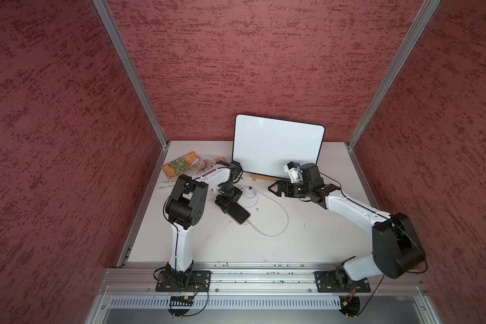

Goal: Plug the charging cable into the phone
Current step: Place the phone at the center of the board.

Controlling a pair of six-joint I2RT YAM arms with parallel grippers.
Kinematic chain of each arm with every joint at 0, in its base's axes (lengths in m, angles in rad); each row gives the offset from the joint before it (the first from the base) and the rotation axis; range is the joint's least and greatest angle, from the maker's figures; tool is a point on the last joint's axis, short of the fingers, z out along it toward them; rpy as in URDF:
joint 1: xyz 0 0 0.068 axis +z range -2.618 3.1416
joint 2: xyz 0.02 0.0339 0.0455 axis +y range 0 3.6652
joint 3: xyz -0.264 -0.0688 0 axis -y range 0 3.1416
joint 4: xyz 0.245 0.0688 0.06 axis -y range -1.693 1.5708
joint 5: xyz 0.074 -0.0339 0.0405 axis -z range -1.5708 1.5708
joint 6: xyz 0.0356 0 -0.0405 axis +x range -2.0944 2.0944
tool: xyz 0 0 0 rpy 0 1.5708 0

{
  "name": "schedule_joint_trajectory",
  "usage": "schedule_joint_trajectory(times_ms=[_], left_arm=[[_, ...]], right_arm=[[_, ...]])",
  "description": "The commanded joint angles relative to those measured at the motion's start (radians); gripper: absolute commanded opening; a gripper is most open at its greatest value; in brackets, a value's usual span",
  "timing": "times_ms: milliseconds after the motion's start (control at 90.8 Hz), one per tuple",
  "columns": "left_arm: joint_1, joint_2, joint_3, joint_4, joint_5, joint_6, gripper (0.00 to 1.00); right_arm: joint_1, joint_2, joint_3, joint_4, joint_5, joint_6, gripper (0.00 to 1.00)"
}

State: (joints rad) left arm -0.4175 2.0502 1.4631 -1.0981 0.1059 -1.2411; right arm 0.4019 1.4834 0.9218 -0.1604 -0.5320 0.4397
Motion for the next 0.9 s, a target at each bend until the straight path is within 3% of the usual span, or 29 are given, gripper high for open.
schedule_joint_trajectory(times_ms=[0, 22, 66, 892], left_arm=[[0.011, 0.056, -0.067, 0.050, 0.001, -0.006, 0.90], [0.011, 0.055, -0.070, 0.051, 0.001, -0.007, 0.97], [0.012, 0.054, -0.077, 0.053, 0.004, -0.009, 1.00], [0.023, 0.037, -0.127, 0.086, 0.033, -0.010, 1.00]], right_arm=[[-0.005, -0.002, 0.001, 0.028, -0.018, 0.001, 0.99], [-0.005, -0.004, 0.000, 0.030, -0.017, 0.002, 0.99], [-0.005, -0.003, -0.003, 0.032, -0.017, 0.004, 0.99], [-0.005, -0.005, -0.027, 0.058, -0.025, 0.020, 0.99]])
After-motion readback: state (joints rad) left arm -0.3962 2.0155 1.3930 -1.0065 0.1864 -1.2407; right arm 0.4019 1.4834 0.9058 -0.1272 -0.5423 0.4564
